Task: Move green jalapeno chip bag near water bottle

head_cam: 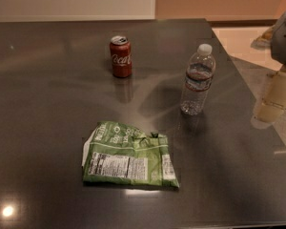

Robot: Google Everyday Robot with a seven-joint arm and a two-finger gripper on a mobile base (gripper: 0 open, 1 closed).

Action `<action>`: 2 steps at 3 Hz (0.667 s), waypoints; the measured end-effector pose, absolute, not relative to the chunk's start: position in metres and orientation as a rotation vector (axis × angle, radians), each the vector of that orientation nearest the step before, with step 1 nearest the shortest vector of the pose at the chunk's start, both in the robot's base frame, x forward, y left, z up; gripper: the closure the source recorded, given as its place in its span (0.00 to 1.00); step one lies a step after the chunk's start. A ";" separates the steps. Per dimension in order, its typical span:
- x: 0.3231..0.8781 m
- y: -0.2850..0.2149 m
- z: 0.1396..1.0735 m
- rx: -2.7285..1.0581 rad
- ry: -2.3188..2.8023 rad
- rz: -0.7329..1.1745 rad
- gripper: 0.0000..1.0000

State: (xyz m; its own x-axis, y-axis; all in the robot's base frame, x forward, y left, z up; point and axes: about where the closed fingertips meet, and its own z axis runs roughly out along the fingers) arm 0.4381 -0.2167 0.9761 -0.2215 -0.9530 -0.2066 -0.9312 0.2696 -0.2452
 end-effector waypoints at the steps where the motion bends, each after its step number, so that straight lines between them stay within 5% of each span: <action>1: 0.438 -0.217 0.976 -1.725 2.232 -0.098 0.00; 2: 0.437 -0.205 0.978 -1.757 2.199 -0.064 0.00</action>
Offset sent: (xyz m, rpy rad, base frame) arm -0.0043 0.0260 -0.0014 0.0436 0.0411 0.0882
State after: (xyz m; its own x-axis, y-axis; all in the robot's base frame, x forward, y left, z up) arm 0.4368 -0.2052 0.9779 -0.1888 -0.9564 -0.2228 -0.9418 0.2406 -0.2348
